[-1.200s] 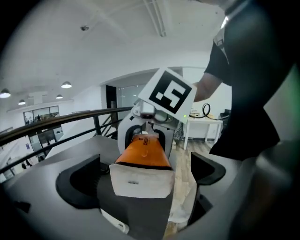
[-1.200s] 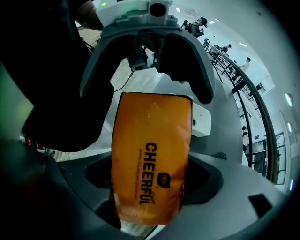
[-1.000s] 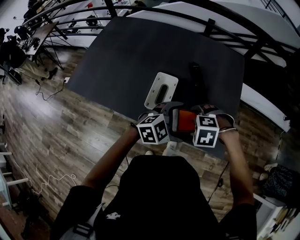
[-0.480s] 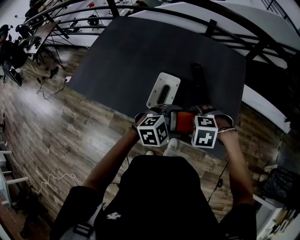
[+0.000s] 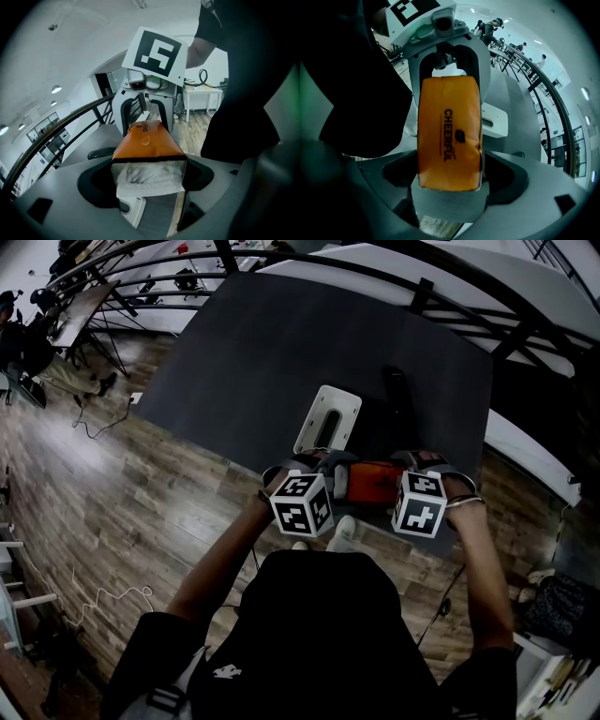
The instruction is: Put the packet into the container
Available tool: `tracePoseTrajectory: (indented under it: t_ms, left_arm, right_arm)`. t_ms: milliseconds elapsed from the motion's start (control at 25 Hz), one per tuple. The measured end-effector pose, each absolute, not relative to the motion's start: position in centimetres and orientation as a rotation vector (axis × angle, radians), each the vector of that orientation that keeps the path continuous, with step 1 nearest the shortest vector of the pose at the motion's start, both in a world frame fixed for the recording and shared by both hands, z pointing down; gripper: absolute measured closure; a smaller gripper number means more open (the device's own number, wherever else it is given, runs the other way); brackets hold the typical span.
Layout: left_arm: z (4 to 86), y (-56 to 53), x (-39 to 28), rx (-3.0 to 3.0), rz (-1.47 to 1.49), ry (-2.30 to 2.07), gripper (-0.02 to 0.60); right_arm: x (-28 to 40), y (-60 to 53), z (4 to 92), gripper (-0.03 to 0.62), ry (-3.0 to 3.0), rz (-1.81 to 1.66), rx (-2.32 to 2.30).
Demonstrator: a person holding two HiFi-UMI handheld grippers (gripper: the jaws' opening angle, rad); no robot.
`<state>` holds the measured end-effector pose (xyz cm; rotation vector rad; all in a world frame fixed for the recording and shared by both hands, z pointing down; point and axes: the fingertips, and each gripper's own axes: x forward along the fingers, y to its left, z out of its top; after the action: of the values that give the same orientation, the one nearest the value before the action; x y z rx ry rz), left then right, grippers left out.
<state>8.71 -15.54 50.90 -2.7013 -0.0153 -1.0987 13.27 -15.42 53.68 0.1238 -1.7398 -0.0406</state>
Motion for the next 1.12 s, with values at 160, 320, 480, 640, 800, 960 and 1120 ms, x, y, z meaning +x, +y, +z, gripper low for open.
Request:
tracePoseTrajectory:
  t_ms: [160,320,480,640,800,960,1120]
  left_arm:
    - [51.1,-16.9,7.4,-2.735,-1.11,0.057,0.204]
    - [51.1,-17.4,7.1,-2.765,-1.094,0.096,0.204]
    - [51.5,-17.6,6.3,-2.774,-1.111,0.11,0.204]
    - [52.3,-18.3,4.5,-2.77,-1.167,0.15,0.204]
    - [52.1,-19.9,3.4,-2.841,-1.146,0.26,0.204]
    - [51.5,-21.3,2.4,-2.913,-1.098,0.355,0.204]
    - [51.9,-22.6,1.9,-2.976,-1.05,0.495,0.204]
  right_arm:
    - [14.4,-16.3,53.3,0.172,-1.753,-0.019,0.169]
    - [14.0,-17.3,53.1,0.174,-1.795,-0.03,0.216]
    - [14.3,-18.2,53.0,0.175,-1.81,-0.023,0.248]
    - [15.3,-19.3,52.1,0.175,-1.819,-0.01,0.282]
    - [15.0,-20.1,51.8,0.304,-1.841,-0.042,0.314]
    - [14.2,-20.8,51.5,0.433,-1.868,-0.066,0.358]
    - [14.4,-21.8,51.3,0.591,-1.888,-0.1,0.442]
